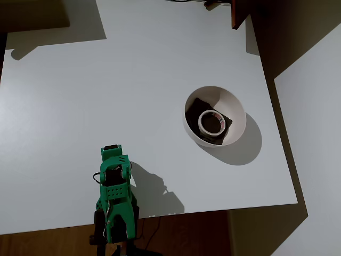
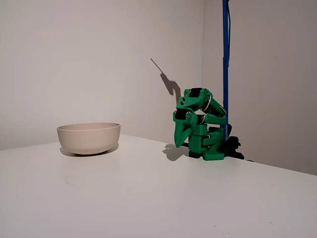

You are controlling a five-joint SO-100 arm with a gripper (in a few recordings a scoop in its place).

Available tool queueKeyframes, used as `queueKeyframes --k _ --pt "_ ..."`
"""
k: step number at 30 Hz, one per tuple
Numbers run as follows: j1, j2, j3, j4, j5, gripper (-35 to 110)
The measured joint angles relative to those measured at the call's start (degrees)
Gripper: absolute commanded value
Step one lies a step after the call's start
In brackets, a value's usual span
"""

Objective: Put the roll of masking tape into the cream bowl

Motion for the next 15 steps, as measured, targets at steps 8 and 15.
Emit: queueKeyframes --k 8,15 --pt "1.2 0.0 0.0 2.9 0.0 -8" --pt "1.2 0.0 0.0 2.9 0.0 -6"
